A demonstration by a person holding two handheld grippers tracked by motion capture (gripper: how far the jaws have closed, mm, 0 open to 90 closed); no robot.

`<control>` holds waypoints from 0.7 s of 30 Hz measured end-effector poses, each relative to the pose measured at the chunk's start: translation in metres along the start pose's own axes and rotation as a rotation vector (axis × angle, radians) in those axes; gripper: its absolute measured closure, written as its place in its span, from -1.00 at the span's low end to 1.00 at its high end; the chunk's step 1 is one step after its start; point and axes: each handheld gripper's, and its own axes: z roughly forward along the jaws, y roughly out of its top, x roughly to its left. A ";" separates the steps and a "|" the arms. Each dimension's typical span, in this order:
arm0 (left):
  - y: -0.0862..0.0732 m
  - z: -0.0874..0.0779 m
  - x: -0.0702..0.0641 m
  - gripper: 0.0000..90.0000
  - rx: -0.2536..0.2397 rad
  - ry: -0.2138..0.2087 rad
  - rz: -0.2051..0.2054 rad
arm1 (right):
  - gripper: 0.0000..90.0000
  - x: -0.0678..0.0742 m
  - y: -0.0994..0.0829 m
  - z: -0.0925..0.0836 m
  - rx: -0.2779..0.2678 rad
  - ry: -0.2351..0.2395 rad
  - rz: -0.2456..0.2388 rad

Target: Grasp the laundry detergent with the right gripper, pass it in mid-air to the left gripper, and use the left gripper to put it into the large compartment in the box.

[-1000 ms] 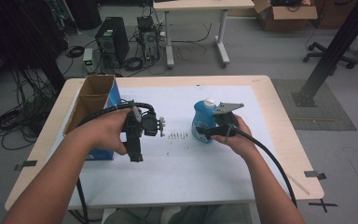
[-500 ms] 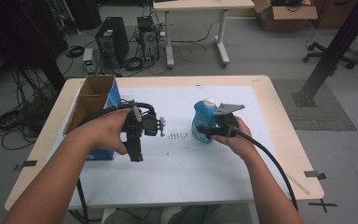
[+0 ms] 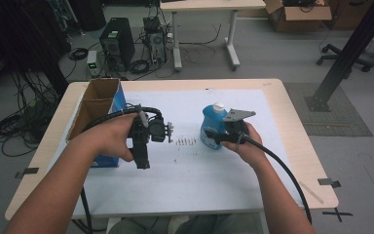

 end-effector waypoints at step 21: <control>0.003 -0.005 0.001 -1.00 -0.001 0.009 0.003 | 0.01 0.002 0.015 -0.019 -0.022 0.061 -0.051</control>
